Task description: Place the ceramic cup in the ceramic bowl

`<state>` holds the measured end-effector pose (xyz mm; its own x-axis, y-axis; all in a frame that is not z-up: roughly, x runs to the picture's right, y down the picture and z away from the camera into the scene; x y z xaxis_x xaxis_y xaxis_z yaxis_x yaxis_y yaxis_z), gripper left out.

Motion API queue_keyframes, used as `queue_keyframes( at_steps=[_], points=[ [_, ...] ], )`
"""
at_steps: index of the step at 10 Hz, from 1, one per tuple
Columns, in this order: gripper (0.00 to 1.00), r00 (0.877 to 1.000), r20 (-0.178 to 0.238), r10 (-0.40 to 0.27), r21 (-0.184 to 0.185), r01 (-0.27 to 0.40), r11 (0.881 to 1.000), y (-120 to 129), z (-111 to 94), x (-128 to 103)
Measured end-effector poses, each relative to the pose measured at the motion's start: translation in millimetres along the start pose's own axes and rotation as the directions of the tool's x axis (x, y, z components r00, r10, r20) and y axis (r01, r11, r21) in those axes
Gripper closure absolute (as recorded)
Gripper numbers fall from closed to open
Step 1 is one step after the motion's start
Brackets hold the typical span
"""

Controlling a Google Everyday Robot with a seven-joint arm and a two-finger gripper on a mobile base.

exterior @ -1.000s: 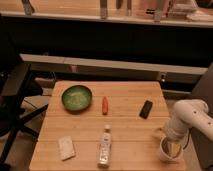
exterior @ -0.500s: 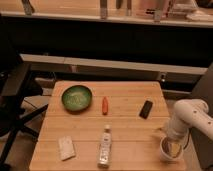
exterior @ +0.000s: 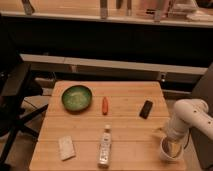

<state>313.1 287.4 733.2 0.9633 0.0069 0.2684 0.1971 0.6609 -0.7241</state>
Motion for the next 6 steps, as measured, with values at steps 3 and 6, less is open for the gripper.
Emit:
queue_keyframes(
  at_steps=[3, 6],
  points=[
    [0.2, 1.0, 0.001, -0.002, -0.001, 0.002, 1.0, -0.3, 0.0, 0.4],
    [0.2, 1.0, 0.0, -0.006, -0.002, 0.006, 1.0, -0.5, 0.5, 0.9]
  ],
)
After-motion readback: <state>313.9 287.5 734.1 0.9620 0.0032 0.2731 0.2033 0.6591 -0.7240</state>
